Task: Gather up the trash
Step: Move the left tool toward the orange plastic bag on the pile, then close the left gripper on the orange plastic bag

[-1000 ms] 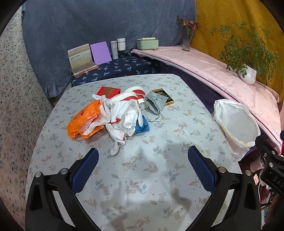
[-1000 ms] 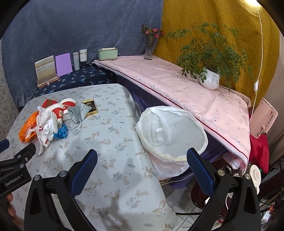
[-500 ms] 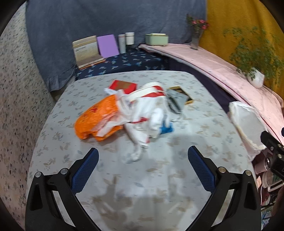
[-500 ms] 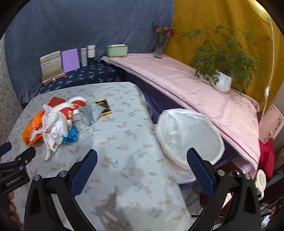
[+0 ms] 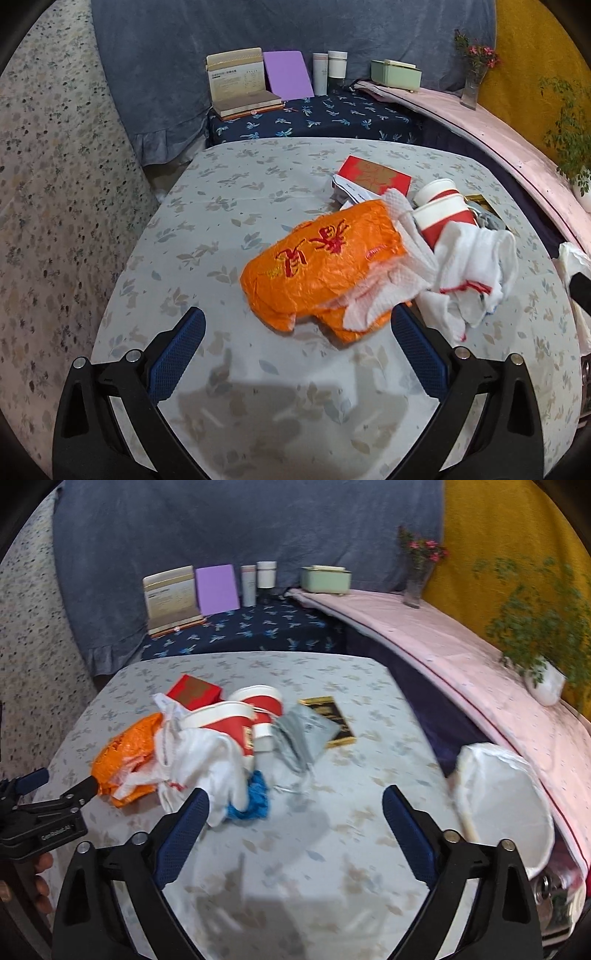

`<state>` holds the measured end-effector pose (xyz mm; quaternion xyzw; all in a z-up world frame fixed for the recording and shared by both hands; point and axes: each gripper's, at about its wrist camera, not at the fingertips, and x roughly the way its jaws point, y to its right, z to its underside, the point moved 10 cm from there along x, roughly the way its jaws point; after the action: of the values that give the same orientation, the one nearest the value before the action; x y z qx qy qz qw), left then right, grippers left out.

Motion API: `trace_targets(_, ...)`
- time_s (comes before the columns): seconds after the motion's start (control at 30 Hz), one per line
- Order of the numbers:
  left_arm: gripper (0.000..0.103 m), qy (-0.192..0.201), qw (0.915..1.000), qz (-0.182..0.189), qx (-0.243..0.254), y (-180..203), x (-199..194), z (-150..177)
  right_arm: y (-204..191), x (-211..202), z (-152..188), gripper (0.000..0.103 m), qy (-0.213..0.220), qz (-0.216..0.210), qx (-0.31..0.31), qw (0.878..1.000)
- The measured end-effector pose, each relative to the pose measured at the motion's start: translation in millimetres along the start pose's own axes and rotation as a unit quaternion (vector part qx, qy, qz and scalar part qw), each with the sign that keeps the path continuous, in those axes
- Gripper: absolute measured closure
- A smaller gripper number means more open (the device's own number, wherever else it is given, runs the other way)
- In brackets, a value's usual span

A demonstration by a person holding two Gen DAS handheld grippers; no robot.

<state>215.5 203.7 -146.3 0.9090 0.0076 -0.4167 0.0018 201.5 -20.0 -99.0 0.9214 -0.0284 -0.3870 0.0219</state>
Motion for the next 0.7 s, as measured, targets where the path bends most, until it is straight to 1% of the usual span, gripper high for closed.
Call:
trace_targets(0.13,0.007,-0.004,0.9998,0.02,0.001,2,18,-11,-27,26,-11,0.023,-0.01,-0.018,-0.008,1.0)
trace_targets(0.23,0.008,-0.015,0.9992,0.038,-0.001,7,32,-14,-40,45,-14,0.031,-0.02,-0.029,-0.01,0.999)
trace_targets(0.27,0.01,-0.018,0.9989,0.043,-0.001,9,36,-13,-43,50,-14,0.033,-0.023,-0.03,-0.011,0.999)
trace_targets(0.33,0.02,-0.027,0.9984,0.05,0.002,13,44,-12,-47,62,-13,0.04,-0.033,-0.027,-0.013,0.999)
trace_targets(0.4,0.039,-0.038,0.9973,0.063,0.006,19,50,-10,-50,69,-11,0.056,-0.041,-0.035,-0.009,0.998)
trace_targets(0.43,0.043,-0.041,0.9968,0.068,0.006,20,52,-9,-50,72,-9,0.061,-0.046,-0.04,-0.006,0.998)
trace_targets(0.47,0.051,-0.042,0.9966,0.071,0.006,22,53,-9,-51,74,-8,0.072,-0.048,-0.047,-0.005,0.998)
trace_targets(0.5,0.061,-0.039,0.9965,0.073,0.006,23,52,-9,-53,74,-7,0.082,-0.049,-0.054,-0.004,0.997)
trace_targets(0.53,0.069,-0.037,0.9964,0.076,0.008,24,50,-9,-53,74,-6,0.086,-0.05,-0.057,-0.005,0.997)
trace_targets(0.57,0.081,-0.035,0.9964,0.077,0.008,25,49,-10,-53,73,-5,0.094,-0.051,-0.059,-0.006,0.997)
trace_targets(0.6,0.091,-0.034,0.9962,0.08,0.005,26,47,-11,-53,72,-6,0.096,-0.049,-0.062,-0.006,0.997)
trace_targets(0.63,0.098,-0.034,0.9959,0.084,0.0,26,45,-12,-53,69,-7,0.096,-0.046,-0.064,-0.004,0.997)
trace_targets(0.67,0.101,-0.033,0.9957,0.087,-0.003,26,43,-13,-52,65,-9,0.097,-0.041,-0.065,-0.003,0.997)
trace_targets(0.7,0.102,-0.031,0.9954,0.091,-0.008,26,39,-14,-50,60,-12,0.097,-0.034,-0.065,-0.003,0.997)
